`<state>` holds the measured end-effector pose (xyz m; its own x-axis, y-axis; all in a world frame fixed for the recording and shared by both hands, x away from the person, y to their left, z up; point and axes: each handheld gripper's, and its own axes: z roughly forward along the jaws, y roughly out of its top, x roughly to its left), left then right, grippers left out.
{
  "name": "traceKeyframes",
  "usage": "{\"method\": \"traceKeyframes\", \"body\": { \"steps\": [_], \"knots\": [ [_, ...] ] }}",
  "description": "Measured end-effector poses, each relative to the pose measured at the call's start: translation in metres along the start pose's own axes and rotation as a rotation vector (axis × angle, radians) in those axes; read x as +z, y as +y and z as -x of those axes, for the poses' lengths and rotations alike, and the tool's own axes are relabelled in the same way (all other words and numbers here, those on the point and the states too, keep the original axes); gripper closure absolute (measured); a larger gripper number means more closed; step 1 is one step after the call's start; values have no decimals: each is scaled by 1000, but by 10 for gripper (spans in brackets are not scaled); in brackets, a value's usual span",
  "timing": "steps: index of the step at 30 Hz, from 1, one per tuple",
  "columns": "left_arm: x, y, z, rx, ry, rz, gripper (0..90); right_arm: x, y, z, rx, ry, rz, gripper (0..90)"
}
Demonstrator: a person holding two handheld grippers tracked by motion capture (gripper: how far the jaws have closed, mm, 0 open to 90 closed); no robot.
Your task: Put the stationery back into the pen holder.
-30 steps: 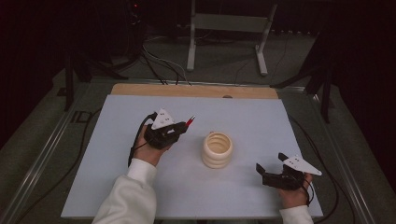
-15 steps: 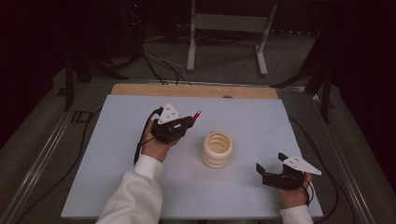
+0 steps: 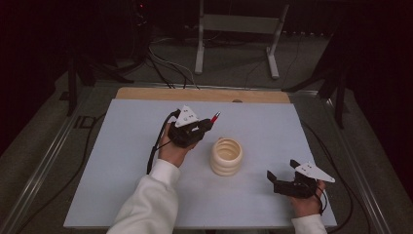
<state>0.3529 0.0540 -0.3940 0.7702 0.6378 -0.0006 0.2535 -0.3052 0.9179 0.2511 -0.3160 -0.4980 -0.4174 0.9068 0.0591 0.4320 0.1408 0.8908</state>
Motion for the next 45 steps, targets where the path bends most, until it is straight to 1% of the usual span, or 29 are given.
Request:
{"method": "traceKeyframes", "body": {
  "steps": [12, 14, 19, 26, 30, 32, 33, 36, 39, 45],
  "knots": [
    [17, 9, 15, -7, -33, 25, 805, 0, 0, 0, 1, -2, -1, 0],
    [19, 9, 16, -6, -34, 25, 805, 0, 0, 1, 1, -2, -1, 0],
    [28, 11, 22, -5, -49, 25, 805, 0, 0, 2, 3, -2, -1, 0],
    [35, 13, 28, -2, -61, 26, 804, 0, -1, 1, 1, 0, -4, 0],
    [43, 15, 34, -1, -72, 23, 804, 0, -1, 1, 1, 0, -3, 0],
    [45, 15, 35, 2, -73, 20, 804, 0, -1, 1, 1, 0, -3, 0],
    [49, 15, 37, 1, -77, 15, 804, 0, -1, 1, 0, 0, -4, 0],
    [51, 14, 38, -1, -78, 16, 804, 0, -1, 1, 1, 0, -4, 0],
    [57, 15, 41, -6, -89, 25, 804, 0, -1, 1, 1, 1, -6, 0],
    [65, 13, 44, -8, -95, 17, 803, 0, -1, 1, 0, 2, -5, 0]
  ]
}}
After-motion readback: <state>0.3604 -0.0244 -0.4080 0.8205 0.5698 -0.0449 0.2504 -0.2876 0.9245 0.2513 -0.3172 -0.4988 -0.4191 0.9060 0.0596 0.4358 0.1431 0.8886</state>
